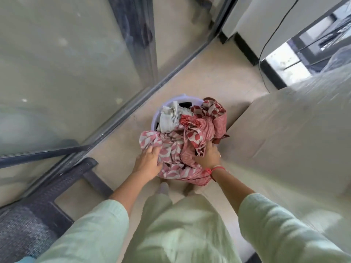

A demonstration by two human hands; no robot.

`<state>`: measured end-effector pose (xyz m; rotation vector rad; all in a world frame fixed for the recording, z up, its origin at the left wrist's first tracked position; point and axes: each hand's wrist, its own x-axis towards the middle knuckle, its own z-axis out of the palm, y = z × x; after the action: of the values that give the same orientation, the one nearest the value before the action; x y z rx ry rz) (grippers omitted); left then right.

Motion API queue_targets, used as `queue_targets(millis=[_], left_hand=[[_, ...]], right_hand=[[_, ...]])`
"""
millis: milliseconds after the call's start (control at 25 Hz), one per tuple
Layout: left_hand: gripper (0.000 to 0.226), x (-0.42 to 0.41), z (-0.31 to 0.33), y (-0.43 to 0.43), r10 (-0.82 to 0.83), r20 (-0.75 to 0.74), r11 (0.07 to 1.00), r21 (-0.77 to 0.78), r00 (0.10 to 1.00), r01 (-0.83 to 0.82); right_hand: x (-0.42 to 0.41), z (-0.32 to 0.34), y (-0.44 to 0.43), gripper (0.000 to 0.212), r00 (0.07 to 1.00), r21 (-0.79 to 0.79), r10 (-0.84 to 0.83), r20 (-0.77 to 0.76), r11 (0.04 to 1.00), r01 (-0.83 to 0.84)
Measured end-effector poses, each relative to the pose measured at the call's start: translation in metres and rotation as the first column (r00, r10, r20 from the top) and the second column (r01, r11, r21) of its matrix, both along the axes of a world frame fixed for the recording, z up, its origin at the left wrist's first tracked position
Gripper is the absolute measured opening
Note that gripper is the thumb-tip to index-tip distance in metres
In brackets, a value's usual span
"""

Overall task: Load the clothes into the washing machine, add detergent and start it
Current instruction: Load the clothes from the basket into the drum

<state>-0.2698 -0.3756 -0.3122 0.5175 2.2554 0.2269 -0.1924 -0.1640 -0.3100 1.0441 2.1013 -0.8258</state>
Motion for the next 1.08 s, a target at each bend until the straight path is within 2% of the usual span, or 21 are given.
queue_targets(millis=[40,80,160,200,320,480,600,680,840,920,1000,1080], left_hand=[[0.056,0.001,-0.010,0.004,-0.027,-0.020,0.999,0.026,0.999,0.028],[0.057,0.001,-0.018,0.007,-0.058,-0.032,0.997,0.043,0.998,0.059],[0.057,0.001,-0.030,0.009,-0.099,-0.009,0.994,0.053,0.995,0.099],[0.056,0.001,-0.030,0.008,-0.099,0.014,0.993,0.059,0.995,0.098],[0.050,0.000,-0.013,0.002,-0.063,0.050,0.991,0.120,0.997,0.057],[0.045,-0.013,0.034,0.003,-0.040,0.039,0.984,0.176,0.998,0.033],[0.048,-0.018,0.069,0.014,-0.075,0.012,0.972,0.222,0.997,0.071],[0.060,-0.020,0.090,0.024,-0.111,0.014,0.960,0.258,0.994,0.104],[0.123,-0.026,0.150,0.057,-0.184,0.105,0.903,0.410,0.977,0.126],[0.142,-0.021,0.186,0.074,-0.209,0.065,0.830,0.539,0.976,0.142],[0.144,-0.018,0.223,0.092,-0.184,-0.034,0.719,0.677,0.982,0.158],[0.139,-0.020,0.262,0.113,-0.168,-0.143,0.570,0.793,0.975,0.214]], right_hand=[[-0.007,-0.015,-0.001,0.086,0.999,0.007,-0.051,0.012,0.999,0.051],[-0.015,-0.029,-0.002,0.078,0.994,-0.003,-0.112,0.003,0.994,0.112],[-0.027,-0.044,-0.001,0.044,0.973,-0.033,-0.224,-0.050,0.974,0.223],[-0.030,-0.043,0.000,0.036,0.964,-0.048,-0.248,-0.093,0.968,0.245],[-0.010,-0.009,0.003,0.035,0.952,-0.069,-0.227,-0.207,0.974,0.217],[0.032,0.061,0.009,0.032,0.913,-0.054,-0.281,-0.297,0.959,0.278],[0.032,0.108,0.017,0.023,0.910,0.061,-0.109,-0.399,0.988,0.144],[0.025,0.140,0.018,0.021,0.881,0.141,0.007,-0.473,0.988,0.068],[0.019,0.224,0.019,0.017,0.767,0.294,0.148,-0.624,0.954,0.055],[0.016,0.276,0.023,0.025,0.670,0.388,0.227,-0.707,0.916,0.099],[0.013,0.331,0.030,0.028,0.573,0.465,0.347,-0.743,0.883,0.068],[0.013,0.384,0.034,0.018,0.500,0.557,0.491,-0.713,0.830,-0.022]])
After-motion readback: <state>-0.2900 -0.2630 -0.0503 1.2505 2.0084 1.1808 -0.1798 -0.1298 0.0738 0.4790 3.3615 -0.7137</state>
